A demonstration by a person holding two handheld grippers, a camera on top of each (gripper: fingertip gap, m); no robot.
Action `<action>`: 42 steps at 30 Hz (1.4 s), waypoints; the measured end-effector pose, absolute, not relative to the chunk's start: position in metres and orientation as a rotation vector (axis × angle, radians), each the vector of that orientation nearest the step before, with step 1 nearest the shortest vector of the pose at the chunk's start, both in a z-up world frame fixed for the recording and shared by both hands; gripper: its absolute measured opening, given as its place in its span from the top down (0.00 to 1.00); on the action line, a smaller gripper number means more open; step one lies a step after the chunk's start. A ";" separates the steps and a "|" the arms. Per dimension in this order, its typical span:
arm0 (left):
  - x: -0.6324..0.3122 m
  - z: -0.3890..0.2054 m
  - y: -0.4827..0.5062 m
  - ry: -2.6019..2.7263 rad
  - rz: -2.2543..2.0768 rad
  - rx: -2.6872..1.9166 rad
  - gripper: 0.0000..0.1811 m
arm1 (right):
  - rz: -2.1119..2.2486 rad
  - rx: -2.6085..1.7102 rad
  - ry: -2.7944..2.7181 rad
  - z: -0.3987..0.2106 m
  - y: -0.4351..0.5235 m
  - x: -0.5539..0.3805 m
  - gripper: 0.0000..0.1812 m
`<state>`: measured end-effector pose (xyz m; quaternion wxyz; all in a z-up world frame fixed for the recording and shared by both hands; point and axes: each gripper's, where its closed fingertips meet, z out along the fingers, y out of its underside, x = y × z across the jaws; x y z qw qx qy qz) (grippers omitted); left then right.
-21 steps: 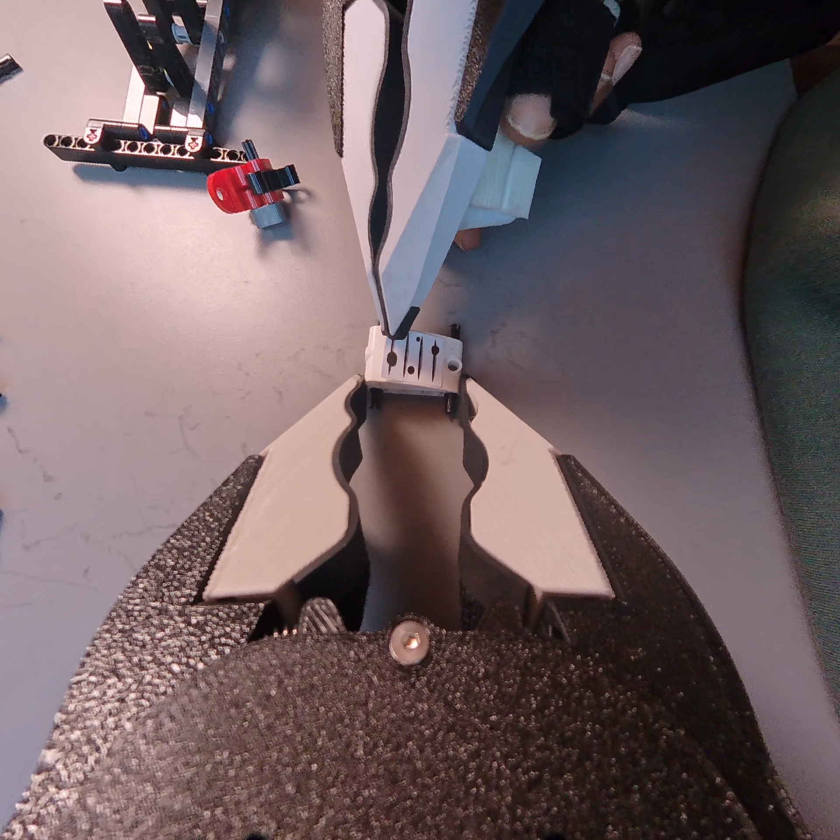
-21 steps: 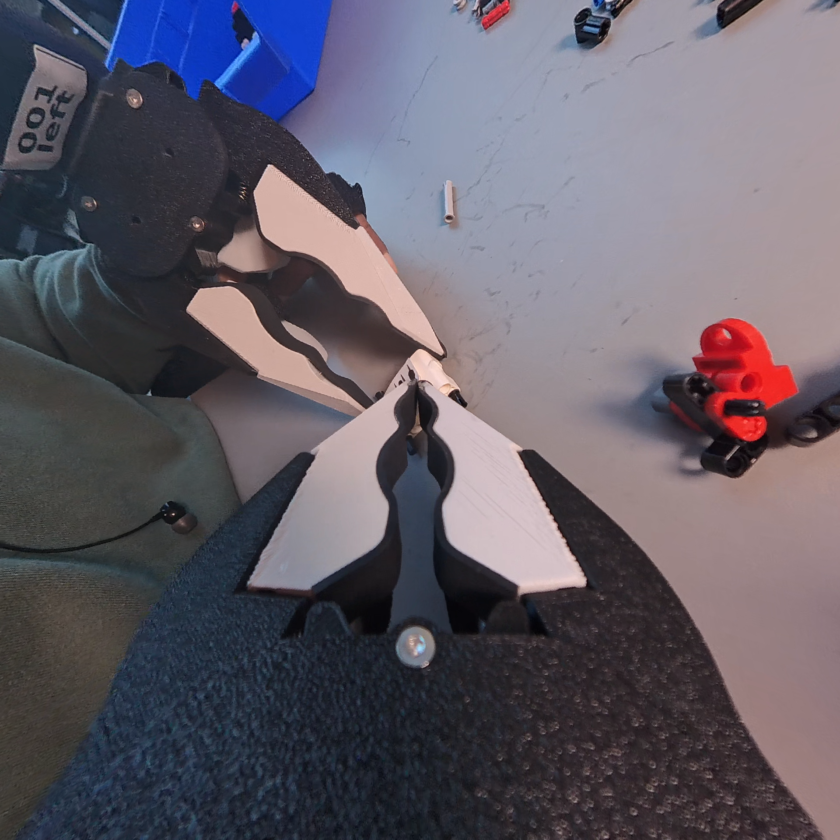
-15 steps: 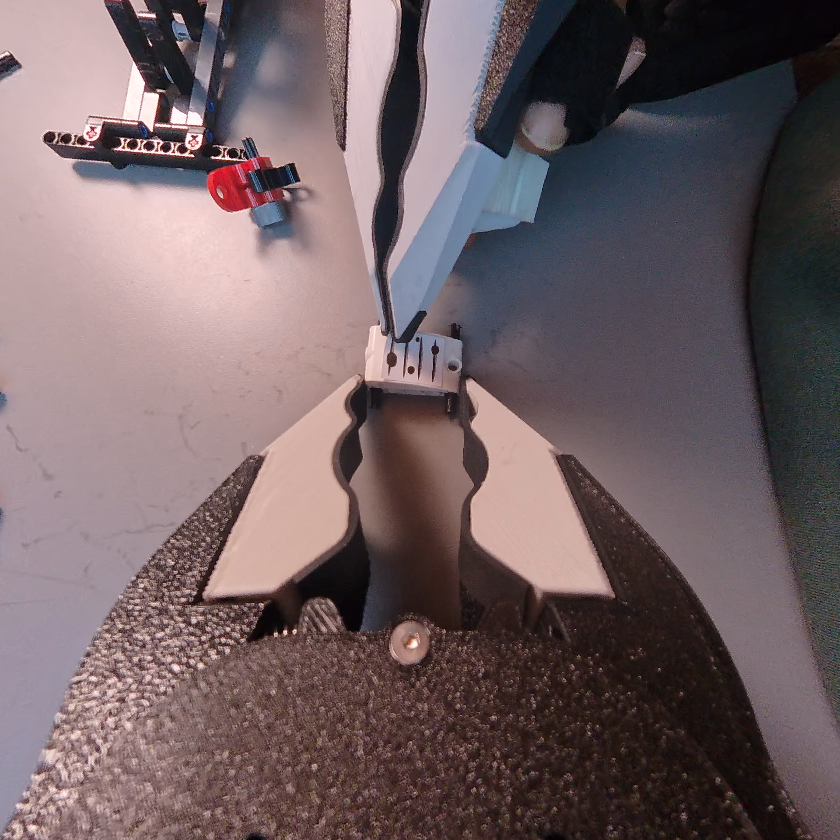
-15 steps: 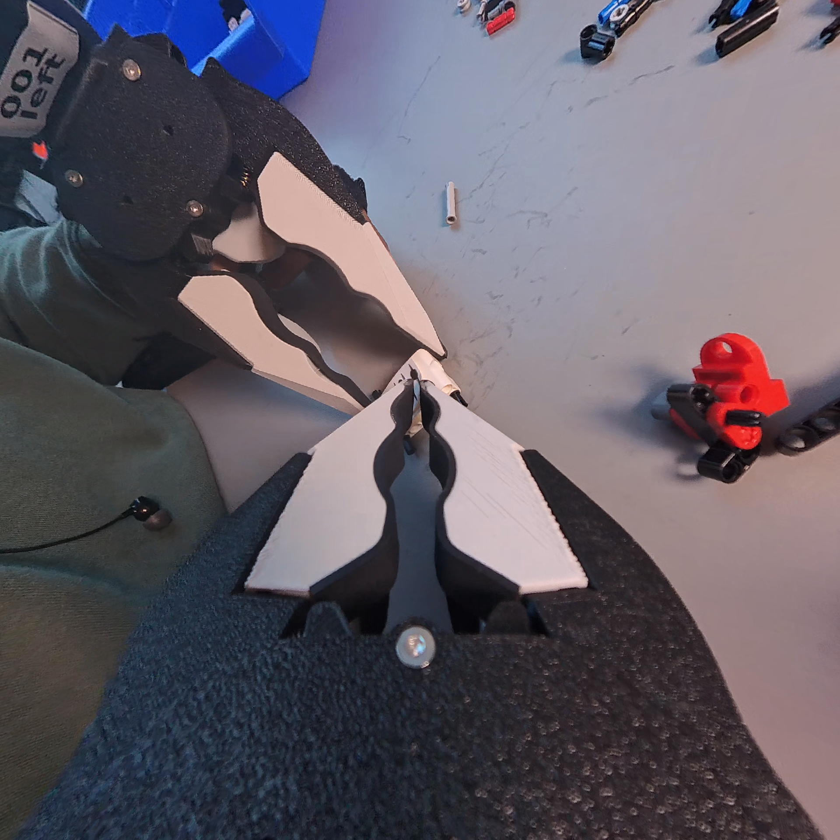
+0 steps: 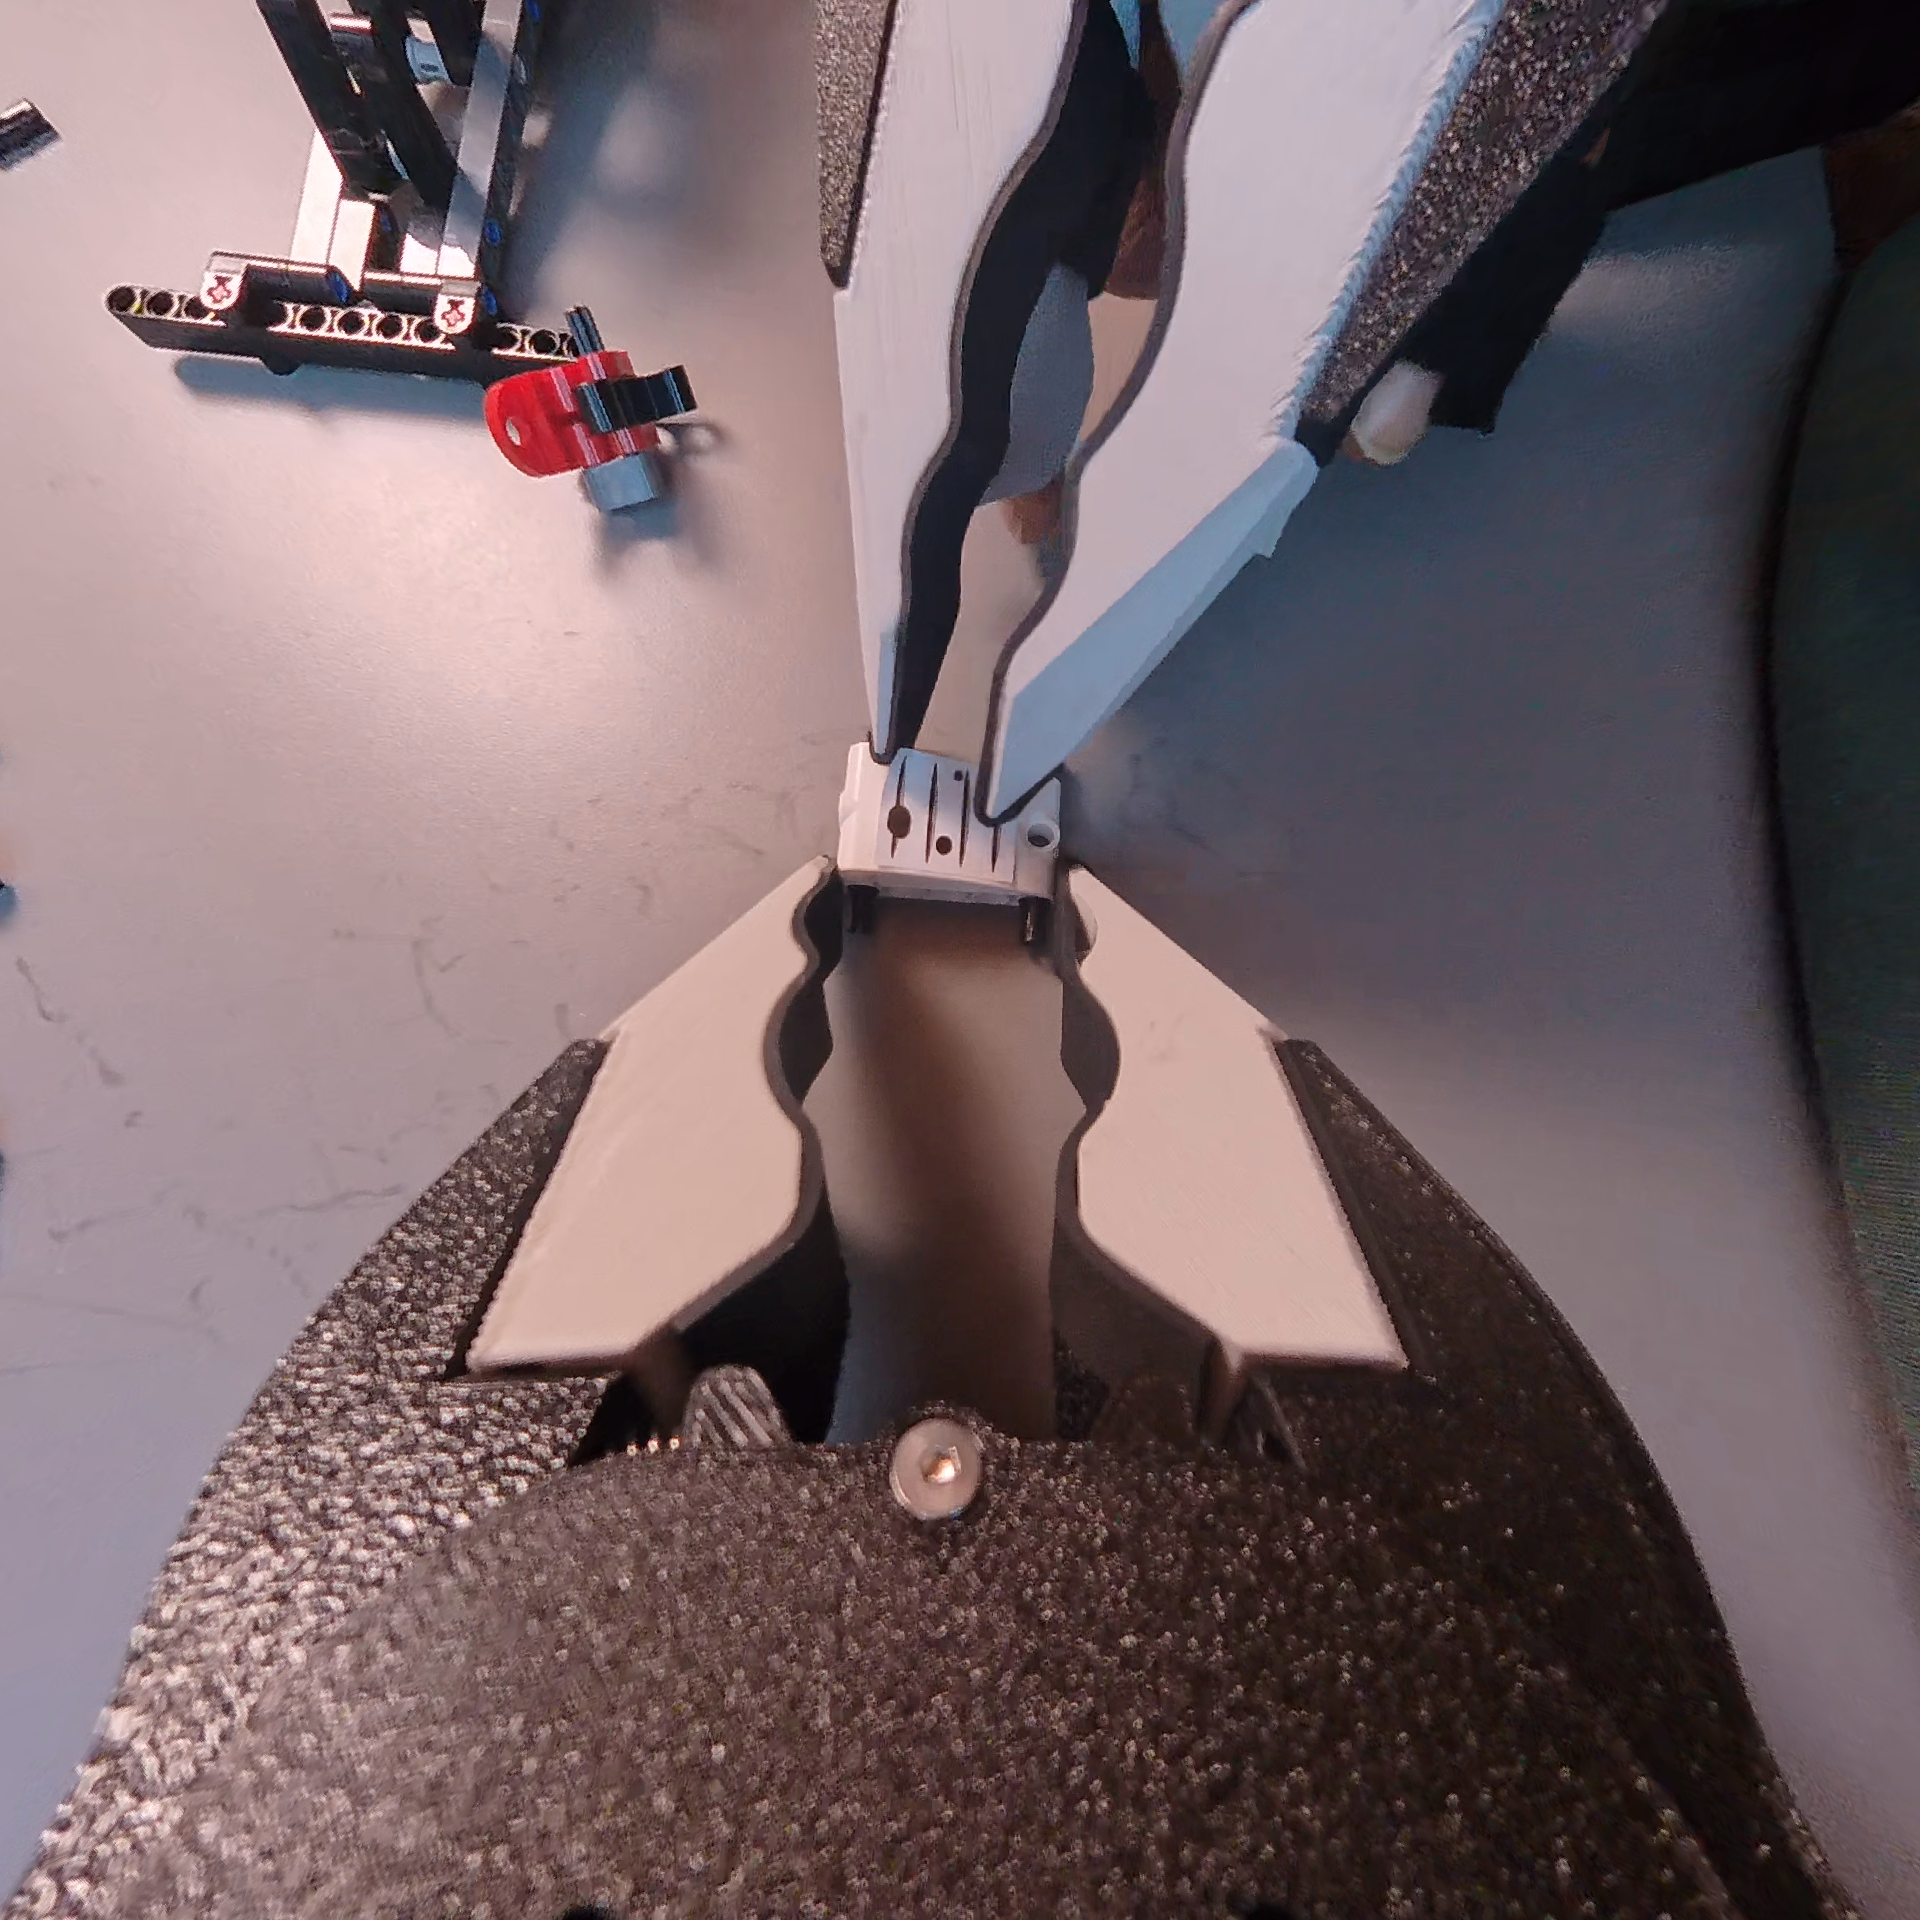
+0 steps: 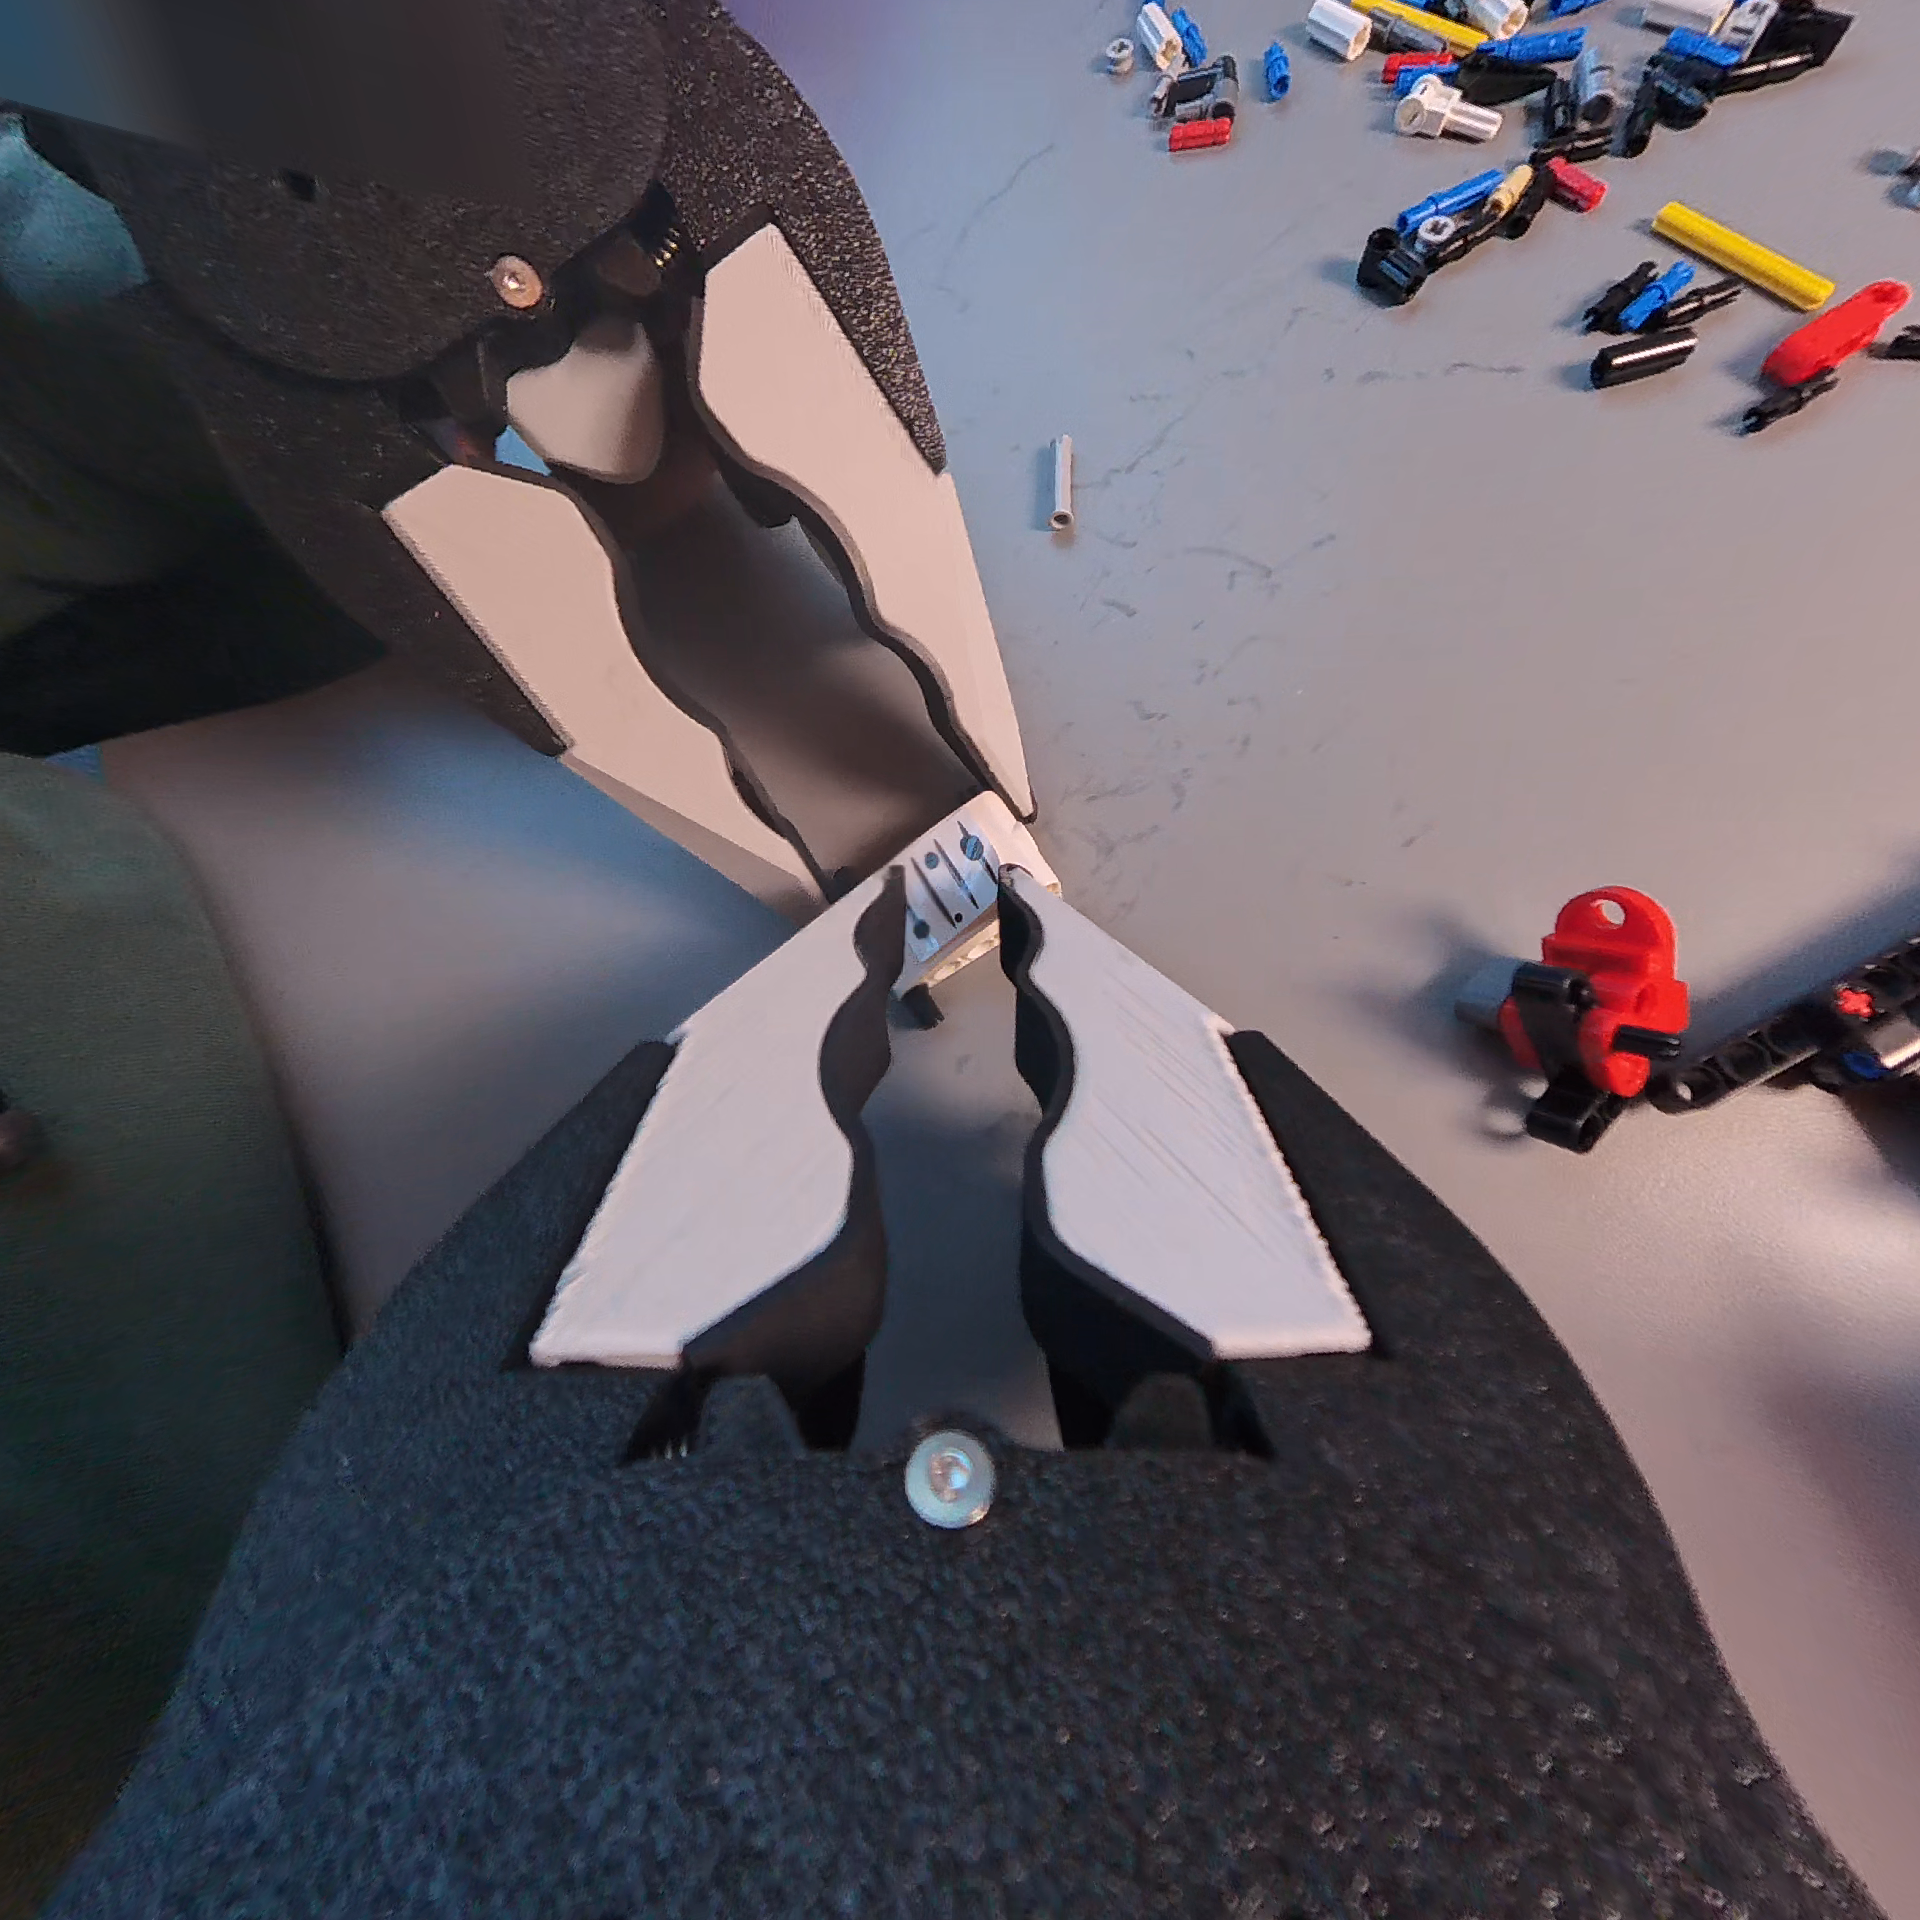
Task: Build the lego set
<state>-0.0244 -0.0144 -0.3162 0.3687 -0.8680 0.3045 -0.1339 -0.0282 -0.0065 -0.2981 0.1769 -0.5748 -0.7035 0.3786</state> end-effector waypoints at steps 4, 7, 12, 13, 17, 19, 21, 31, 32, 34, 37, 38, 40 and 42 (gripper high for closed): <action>-0.024 -0.316 -0.015 0.780 -0.341 -2.233 0.78 | 1.050 -1.552 -2.037 -0.297 -0.013 -0.026 0.82; -0.024 -0.316 -0.016 0.786 -0.336 -2.238 0.78 | 0.963 -1.524 -2.039 -0.302 -0.005 -0.025 0.68; -0.024 -0.316 -0.016 0.782 -0.320 -2.247 0.78 | 1.085 -1.555 -1.951 -0.292 0.001 -0.027 0.68; -0.024 -0.316 -0.016 0.784 -0.316 -2.246 0.78 | 1.143 -1.594 -1.912 -0.288 0.005 -0.028 0.70; -0.024 -0.315 -0.015 0.849 -0.238 -2.207 0.78 | 1.245 -1.690 -1.967 -0.293 0.006 -0.030 0.72; -0.024 -0.312 -0.012 0.908 -0.145 -2.163 0.78 | 1.289 -1.683 -2.028 -0.294 -0.002 -0.033 0.73; -0.026 -0.308 -0.010 0.959 -0.047 -2.111 0.78 | 1.331 -1.690 -2.047 -0.293 -0.004 -0.037 0.75; -0.030 -0.273 -0.002 0.992 0.185 -1.895 0.78 | 1.792 -1.710 -1.901 -0.263 -0.001 -0.039 0.90; -0.031 -0.270 -0.002 0.988 0.203 -1.881 0.78 | 1.841 -1.696 -1.879 -0.259 0.000 -0.038 0.90; -0.030 -0.264 -0.002 0.977 0.204 -1.854 0.78 | 1.941 -1.672 -1.843 -0.252 0.000 -0.035 0.90; -0.028 -0.255 -0.002 0.963 0.218 -1.818 0.78 | 2.110 -1.668 -1.772 -0.241 -0.001 -0.033 0.91; -0.027 -0.252 -0.002 0.954 0.214 -1.810 0.78 | 2.164 -1.675 -1.746 -0.238 -0.001 -0.033 0.91; -0.026 -0.248 -0.002 0.929 0.187 -1.800 0.78 | 2.228 -1.665 -1.718 -0.234 -0.001 -0.032 0.91; -0.022 -0.241 -0.004 0.871 0.078 -1.786 0.78 | 2.303 -1.620 -1.707 -0.226 -0.002 -0.029 0.91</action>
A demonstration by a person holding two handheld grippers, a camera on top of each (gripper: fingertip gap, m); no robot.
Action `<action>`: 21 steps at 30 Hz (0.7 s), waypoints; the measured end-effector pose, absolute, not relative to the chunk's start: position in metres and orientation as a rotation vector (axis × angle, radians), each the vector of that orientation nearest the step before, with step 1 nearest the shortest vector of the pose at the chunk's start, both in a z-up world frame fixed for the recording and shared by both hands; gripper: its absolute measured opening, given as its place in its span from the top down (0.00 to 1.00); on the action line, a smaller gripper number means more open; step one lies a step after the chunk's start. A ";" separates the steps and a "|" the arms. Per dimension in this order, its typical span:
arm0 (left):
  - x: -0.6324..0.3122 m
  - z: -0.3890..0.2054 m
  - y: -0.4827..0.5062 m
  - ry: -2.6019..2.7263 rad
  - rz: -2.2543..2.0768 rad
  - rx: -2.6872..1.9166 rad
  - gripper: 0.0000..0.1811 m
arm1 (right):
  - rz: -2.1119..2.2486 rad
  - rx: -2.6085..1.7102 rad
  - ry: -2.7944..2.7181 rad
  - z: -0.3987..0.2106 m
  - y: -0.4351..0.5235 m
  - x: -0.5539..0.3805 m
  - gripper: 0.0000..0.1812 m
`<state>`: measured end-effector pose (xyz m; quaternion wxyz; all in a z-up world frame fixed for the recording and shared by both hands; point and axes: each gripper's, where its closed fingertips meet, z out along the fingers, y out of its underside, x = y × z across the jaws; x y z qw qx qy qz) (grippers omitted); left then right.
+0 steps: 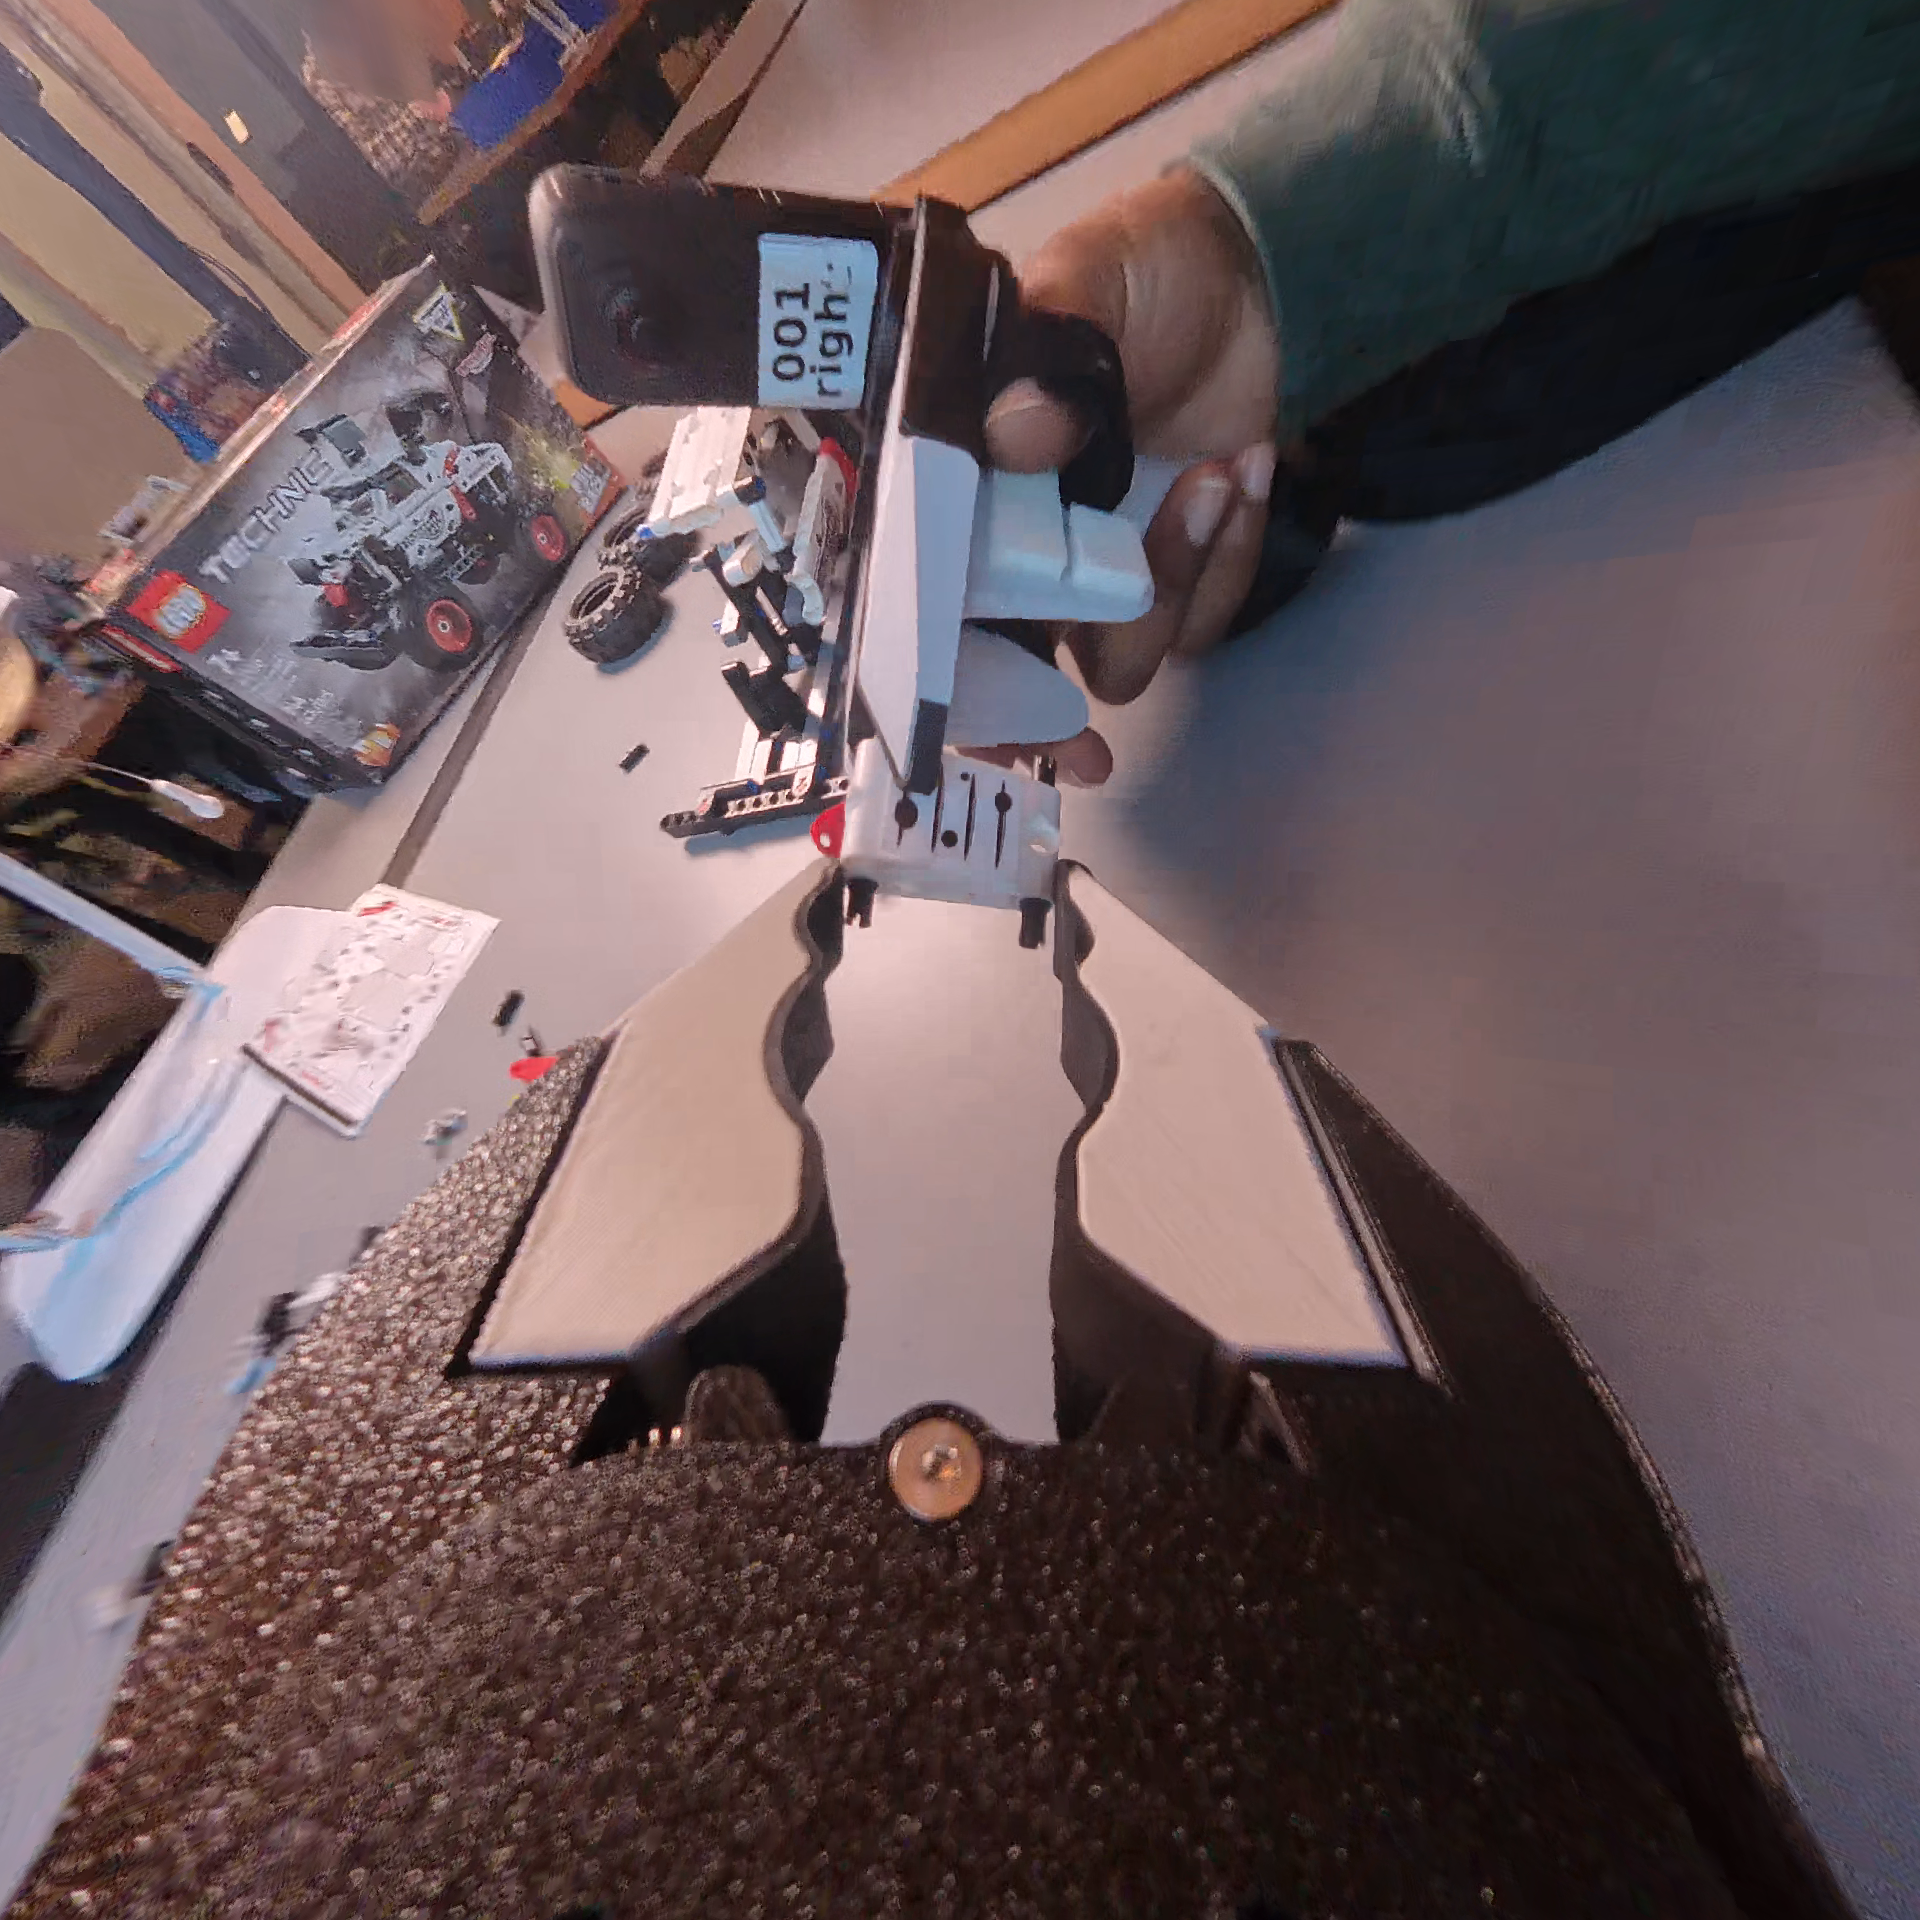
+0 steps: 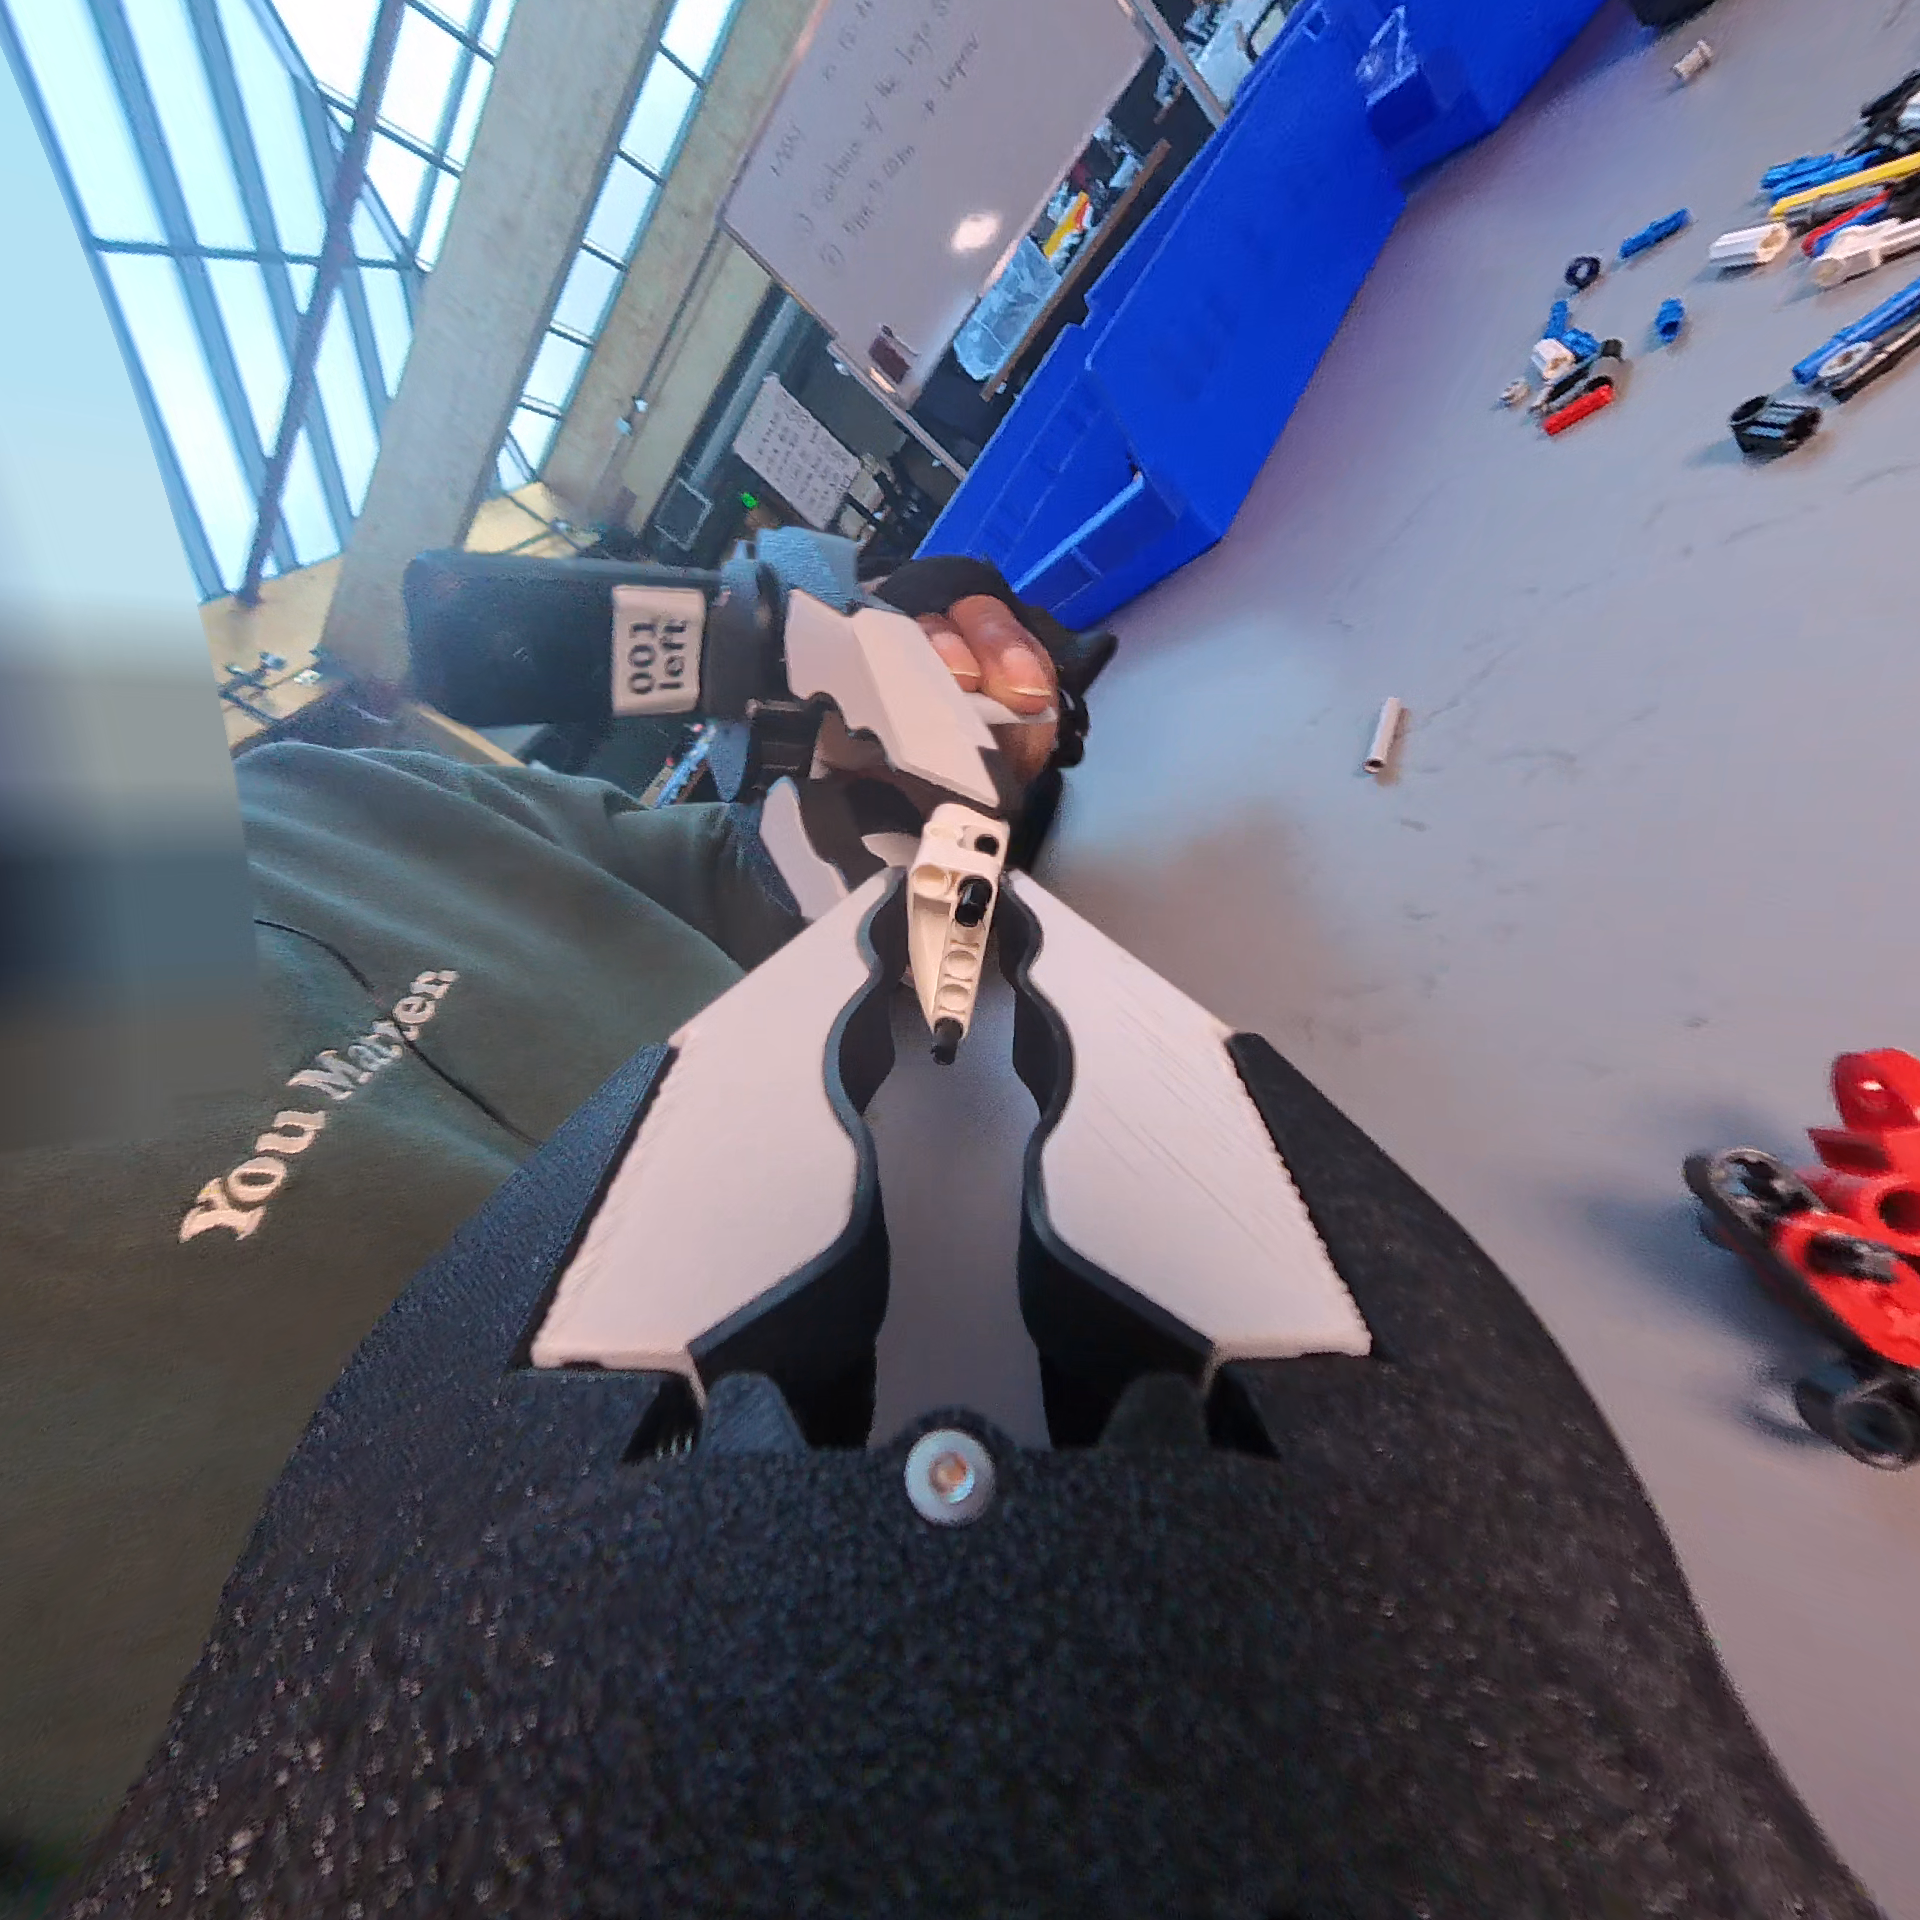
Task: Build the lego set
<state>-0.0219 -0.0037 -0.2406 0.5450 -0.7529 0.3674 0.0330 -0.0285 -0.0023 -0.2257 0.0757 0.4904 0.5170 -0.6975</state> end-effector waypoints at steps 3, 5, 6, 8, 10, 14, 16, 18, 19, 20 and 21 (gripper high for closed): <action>-0.016 -0.221 -0.007 0.667 -0.304 -1.760 0.74 | -2.143 1.409 1.545 -0.216 -0.002 -0.024 0.91; -0.016 -0.204 -0.010 0.515 -0.593 -1.716 0.73 | -2.164 1.380 1.524 -0.210 -0.003 -0.022 0.91; -0.018 -0.197 -0.011 0.447 -0.698 -1.694 0.75 | -2.164 1.373 1.526 -0.209 -0.004 -0.022 0.91; -0.021 -0.197 -0.009 0.367 -0.804 -1.694 0.81 | -2.162 1.348 1.540 -0.208 -0.009 -0.020 0.91; -0.015 -0.206 -0.011 0.383 -0.866 -1.728 0.86 | -2.173 1.327 1.554 -0.205 -0.013 -0.020 0.91; -0.007 -0.213 -0.009 0.335 -0.976 -1.751 0.90 | -2.194 1.351 1.556 -0.202 -0.010 -0.023 0.91; -0.008 -0.208 -0.008 0.251 -1.095 -1.715 0.92 | -2.212 1.356 1.543 -0.200 -0.008 -0.023 0.91; -0.012 -0.204 -0.006 0.158 -1.206 -1.679 0.92 | -2.243 1.377 1.528 -0.199 -0.003 -0.025 0.88; -0.016 -0.202 -0.006 0.113 -1.249 -1.656 0.92 | -2.255 1.385 1.522 -0.198 -0.001 -0.025 0.84; -0.020 -0.200 -0.005 0.068 -1.283 -1.637 0.92 | -2.262 1.396 1.529 -0.198 0.001 -0.026 0.82; -0.024 -0.200 -0.004 0.027 -1.308 -1.622 0.92 | -2.270 1.407 1.546 -0.199 0.003 -0.026 0.82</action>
